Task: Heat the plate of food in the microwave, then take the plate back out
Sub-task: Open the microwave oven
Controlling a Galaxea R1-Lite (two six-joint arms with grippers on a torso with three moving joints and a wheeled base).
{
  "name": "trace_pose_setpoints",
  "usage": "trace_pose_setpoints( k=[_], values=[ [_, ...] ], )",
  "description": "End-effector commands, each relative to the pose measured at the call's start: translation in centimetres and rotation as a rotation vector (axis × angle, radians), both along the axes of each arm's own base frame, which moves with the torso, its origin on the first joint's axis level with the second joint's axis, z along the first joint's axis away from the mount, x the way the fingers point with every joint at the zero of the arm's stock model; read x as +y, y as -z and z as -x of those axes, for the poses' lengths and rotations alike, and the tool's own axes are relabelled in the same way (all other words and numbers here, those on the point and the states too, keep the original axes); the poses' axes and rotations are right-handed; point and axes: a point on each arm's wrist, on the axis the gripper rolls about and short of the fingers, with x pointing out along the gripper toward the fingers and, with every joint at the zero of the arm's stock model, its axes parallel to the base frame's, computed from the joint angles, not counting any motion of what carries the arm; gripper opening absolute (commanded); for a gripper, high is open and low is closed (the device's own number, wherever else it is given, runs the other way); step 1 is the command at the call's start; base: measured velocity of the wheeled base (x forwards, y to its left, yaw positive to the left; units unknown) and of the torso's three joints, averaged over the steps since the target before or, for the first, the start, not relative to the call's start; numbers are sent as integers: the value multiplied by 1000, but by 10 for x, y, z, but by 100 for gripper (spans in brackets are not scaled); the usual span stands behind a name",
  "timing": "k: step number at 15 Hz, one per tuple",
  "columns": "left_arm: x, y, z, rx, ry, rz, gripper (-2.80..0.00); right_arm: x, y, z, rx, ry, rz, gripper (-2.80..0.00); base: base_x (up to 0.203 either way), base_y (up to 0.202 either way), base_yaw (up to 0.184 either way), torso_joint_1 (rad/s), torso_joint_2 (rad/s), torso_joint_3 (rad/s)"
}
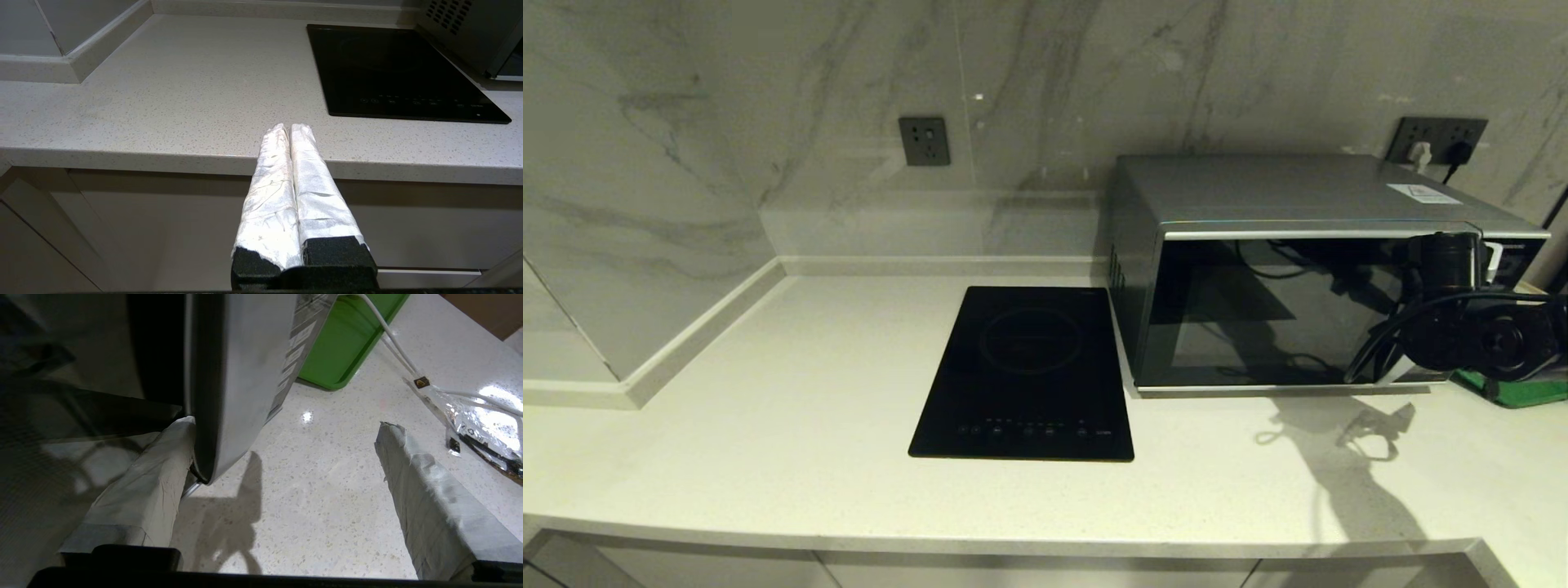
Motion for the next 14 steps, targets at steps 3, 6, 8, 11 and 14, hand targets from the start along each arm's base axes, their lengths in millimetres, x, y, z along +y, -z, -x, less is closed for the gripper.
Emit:
trace_pose_setpoints(
  k=[3, 6, 8, 11, 14],
  values=[
    [0, 0, 0, 0, -1, 1, -280, -2, 1, 0, -1, 11, 0, 0, 0, 0, 0, 0, 0, 0],
    [0, 0, 0, 0, -1, 1, -280, -3, 3, 2, 0, 31, 2, 0, 0, 0, 0, 0, 0, 0],
    [0, 0, 0, 0, -1, 1, -280, -3, 3, 5, -2, 35, 0, 0, 0, 0, 0, 0, 0, 0],
    [0, 0, 0, 0, -1, 1, -280, -3, 2, 6, -4, 37, 0, 0, 0, 0, 0, 0, 0, 0],
    [0, 0, 0, 0, -1, 1, -280, -5, 1, 5, -18, 51, -3, 0, 0, 0, 0, 0, 0, 0]
  ],
)
